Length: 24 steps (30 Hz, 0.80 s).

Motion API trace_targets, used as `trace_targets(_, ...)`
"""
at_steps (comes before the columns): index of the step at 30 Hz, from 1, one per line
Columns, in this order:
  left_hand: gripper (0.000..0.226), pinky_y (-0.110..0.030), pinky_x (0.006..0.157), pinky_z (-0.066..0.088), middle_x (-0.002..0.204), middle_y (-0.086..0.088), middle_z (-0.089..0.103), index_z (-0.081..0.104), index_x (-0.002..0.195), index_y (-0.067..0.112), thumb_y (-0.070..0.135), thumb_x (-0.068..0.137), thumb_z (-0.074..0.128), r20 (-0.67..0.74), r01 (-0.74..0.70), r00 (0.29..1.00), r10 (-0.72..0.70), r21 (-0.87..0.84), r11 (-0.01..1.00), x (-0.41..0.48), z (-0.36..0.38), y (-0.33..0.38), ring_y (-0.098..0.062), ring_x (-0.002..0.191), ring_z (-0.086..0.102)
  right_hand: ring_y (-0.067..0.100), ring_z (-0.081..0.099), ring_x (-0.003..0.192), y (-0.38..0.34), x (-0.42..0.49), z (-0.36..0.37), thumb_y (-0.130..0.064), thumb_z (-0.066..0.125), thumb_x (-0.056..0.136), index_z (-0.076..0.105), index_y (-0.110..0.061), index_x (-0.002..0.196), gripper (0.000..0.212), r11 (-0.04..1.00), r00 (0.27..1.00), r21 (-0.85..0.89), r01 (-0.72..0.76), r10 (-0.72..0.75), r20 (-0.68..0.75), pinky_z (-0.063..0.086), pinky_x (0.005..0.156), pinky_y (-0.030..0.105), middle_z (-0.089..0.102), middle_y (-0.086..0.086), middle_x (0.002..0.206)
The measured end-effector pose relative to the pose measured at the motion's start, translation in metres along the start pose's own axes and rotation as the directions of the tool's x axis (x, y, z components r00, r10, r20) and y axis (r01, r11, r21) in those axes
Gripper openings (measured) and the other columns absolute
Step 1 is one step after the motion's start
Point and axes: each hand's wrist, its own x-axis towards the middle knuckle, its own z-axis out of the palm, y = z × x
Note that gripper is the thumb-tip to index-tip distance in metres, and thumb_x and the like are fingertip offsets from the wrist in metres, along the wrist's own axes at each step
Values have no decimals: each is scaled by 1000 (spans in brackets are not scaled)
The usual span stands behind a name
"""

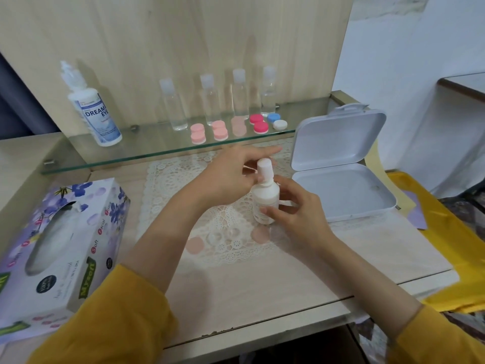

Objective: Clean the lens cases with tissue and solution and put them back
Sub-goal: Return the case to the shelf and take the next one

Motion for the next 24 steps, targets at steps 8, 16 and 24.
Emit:
trace_targets(8, 21, -5, 70, 44, 83, 13, 62, 65, 89, 22, 8, 75, 72, -224, 3, 974, -28, -113, 994, 1, 6, 1, 8, 73, 57, 14, 63, 96, 0, -1, -1, -5, 75, 70, 61, -25, 115, 51, 1000, 1000, -3, 3, -3, 3, 55, 82, 40, 67, -1, 99)
trace_targets(16, 26, -12, 64, 46, 80, 11, 62, 62, 85, 22, 26, 66, 80, -298, 11, 954, -24, -45, 999, 2, 10, 2, -2, 72, 58, 9, 64, 91, -5, 0, 0, -6, 77, 67, 58, -45, 101, 55, 999, 1000, -29, 18, -19, -21, 55, 82, 37, 67, -9, 92)
trace_targets(24, 36, -13, 73, 47, 91, 15, 61, 65, 100, 22, 29, 68, 78, -280, -9, 960, 1, -26, 1000, 1, 12, 0, -2, 83, 58, 11, 64, 92, -5, 0, 0, -14, 77, 66, 59, -28, 112, 51, 996, 1000, -86, 27, -28, -10, 55, 81, 36, 68, -2, 95)
